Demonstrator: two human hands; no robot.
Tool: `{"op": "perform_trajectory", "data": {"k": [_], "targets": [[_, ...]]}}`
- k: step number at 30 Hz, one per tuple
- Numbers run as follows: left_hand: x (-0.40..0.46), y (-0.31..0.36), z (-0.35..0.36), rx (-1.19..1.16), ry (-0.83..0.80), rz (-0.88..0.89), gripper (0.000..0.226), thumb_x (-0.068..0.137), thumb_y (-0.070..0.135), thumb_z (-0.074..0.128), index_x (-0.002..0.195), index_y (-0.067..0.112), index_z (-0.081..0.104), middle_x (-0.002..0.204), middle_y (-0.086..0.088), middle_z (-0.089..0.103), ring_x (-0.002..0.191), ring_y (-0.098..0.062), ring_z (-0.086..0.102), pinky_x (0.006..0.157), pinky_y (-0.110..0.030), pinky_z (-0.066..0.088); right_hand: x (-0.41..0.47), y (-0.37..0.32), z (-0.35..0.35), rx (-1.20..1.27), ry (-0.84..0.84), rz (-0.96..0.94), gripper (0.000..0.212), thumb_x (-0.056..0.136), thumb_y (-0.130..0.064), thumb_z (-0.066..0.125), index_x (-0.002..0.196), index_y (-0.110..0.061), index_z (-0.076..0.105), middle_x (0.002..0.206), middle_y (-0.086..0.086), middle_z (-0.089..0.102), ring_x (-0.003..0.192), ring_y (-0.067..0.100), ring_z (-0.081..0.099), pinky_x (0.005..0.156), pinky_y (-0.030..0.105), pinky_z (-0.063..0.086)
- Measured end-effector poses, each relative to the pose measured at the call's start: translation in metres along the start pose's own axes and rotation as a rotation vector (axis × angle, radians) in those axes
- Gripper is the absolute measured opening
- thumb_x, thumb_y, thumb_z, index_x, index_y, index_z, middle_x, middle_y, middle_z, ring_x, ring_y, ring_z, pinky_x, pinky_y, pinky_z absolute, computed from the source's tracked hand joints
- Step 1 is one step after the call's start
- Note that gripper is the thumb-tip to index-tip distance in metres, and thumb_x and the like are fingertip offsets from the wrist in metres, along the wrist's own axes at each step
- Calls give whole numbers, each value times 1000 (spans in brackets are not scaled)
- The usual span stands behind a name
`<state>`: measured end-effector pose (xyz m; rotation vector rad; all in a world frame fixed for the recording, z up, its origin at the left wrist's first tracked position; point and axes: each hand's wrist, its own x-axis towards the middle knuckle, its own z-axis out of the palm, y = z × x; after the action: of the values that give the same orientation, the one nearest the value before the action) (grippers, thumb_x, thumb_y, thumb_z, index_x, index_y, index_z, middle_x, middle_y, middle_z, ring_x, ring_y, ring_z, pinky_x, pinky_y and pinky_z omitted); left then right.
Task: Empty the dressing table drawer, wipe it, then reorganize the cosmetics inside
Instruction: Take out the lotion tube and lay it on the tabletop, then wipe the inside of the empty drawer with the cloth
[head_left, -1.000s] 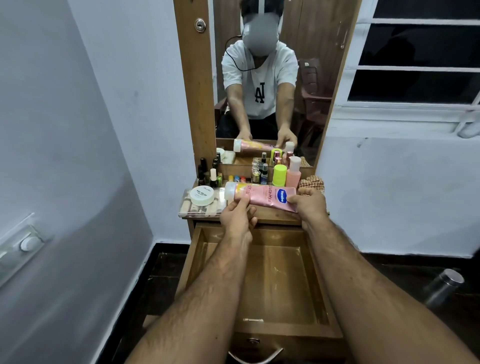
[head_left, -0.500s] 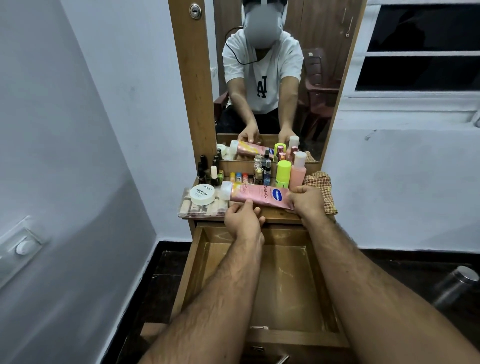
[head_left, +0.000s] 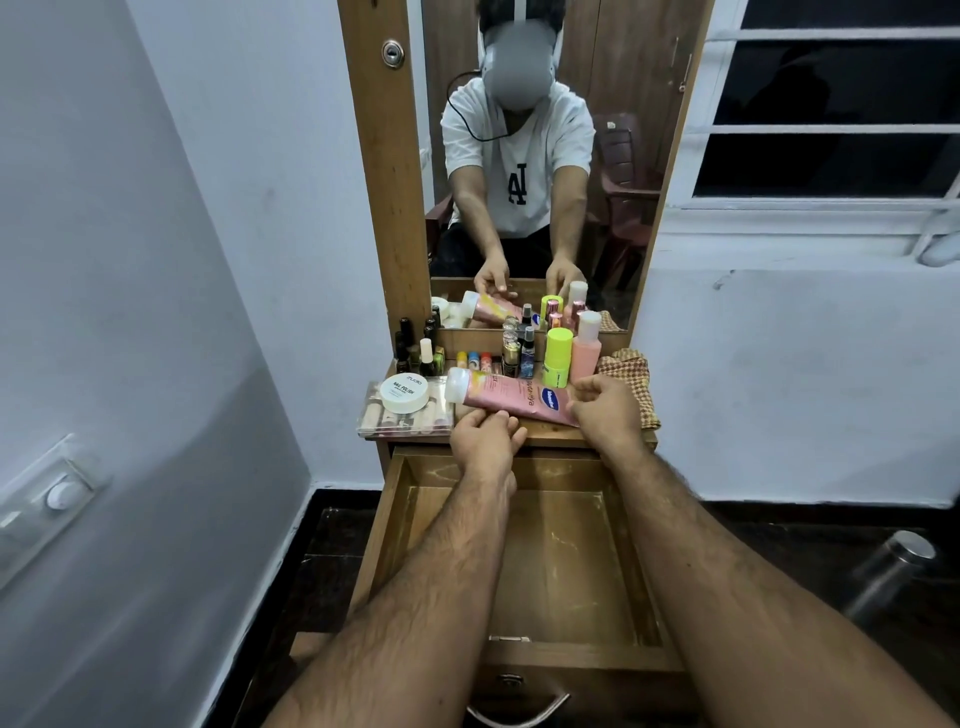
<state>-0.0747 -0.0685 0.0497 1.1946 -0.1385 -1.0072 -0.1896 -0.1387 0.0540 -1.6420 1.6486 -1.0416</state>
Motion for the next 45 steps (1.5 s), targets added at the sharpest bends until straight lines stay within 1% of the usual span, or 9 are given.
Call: {"op": "perform_trajectory", "data": {"k": [6, 10, 17, 21, 28, 32, 35, 42, 45], "targets": [[-8, 2, -7, 53, -22, 21, 39, 95, 2, 60, 133, 6, 54, 102, -6, 65, 95, -18, 70, 72, -28, 61, -20, -2, -3, -65, 18, -116, 34, 90, -12, 70, 124, -11, 67, 121, 5, 69, 108, 16, 64, 89, 29, 55], [-20, 4, -16, 164, -79, 124, 32, 95, 6, 61, 127, 8, 59, 103, -4, 65, 95, -16, 69, 69, -26, 61, -33, -4, -13, -48, 22, -160, 31, 90, -15, 70, 121, -11, 68, 118, 4, 70, 104, 14, 63, 84, 24, 51], [-39, -5, -30, 569, -224, 337, 22, 95, 18, 63, 116, 19, 66, 109, 0, 67, 94, -14, 67, 70, -34, 62, -51, 10, -50, -130, 92, -171, 27, 90, -19, 70, 115, -11, 70, 112, 3, 71, 100, 15, 64, 83, 24, 48], [-51, -13, -19, 858, -365, 422, 28, 92, 26, 67, 119, 24, 68, 109, 7, 68, 98, -11, 64, 86, -40, 59, -51, 31, -76, -183, 137, -119, 22, 89, -19, 68, 109, -10, 71, 107, 5, 73, 96, 19, 65, 82, 28, 50], [-55, -13, 36, 1038, -507, 524, 34, 92, 21, 67, 125, 15, 65, 122, 1, 67, 113, -13, 60, 102, -33, 49, -29, 44, -97, -185, 131, 18, 28, 92, -20, 65, 117, -10, 67, 115, 7, 69, 100, 20, 64, 74, 23, 41], [-44, -15, 69, 1139, -487, 526, 36, 95, 22, 64, 130, 14, 62, 129, -2, 63, 117, -17, 57, 96, -28, 45, -4, 47, -94, -127, 100, 76, 30, 91, -21, 65, 119, -10, 67, 119, 7, 68, 105, 23, 64, 80, 26, 48], [-35, -17, 89, 1224, -417, 549, 39, 97, 24, 61, 134, 14, 59, 131, -5, 63, 120, -21, 56, 100, -33, 44, 15, 48, -88, -72, 77, 121, 30, 90, -24, 66, 116, -8, 68, 116, 8, 69, 100, 26, 66, 87, 41, 57], [-16, -31, 116, 1373, -357, 539, 33, 96, 23, 61, 127, 10, 62, 126, -10, 63, 118, -27, 56, 95, -35, 46, 42, 48, -75, -49, -22, 182, 37, 91, -39, 64, 91, -2, 70, 89, 12, 70, 82, 28, 66, 77, 46, 59], [-11, -34, 118, 1357, -359, 517, 34, 97, 21, 60, 128, 11, 61, 128, -10, 62, 119, -26, 55, 95, -35, 46, 45, 45, -73, -66, -58, 206, 25, 83, -26, 71, 73, -4, 64, 72, 9, 64, 69, 24, 61, 61, 38, 53]]}}
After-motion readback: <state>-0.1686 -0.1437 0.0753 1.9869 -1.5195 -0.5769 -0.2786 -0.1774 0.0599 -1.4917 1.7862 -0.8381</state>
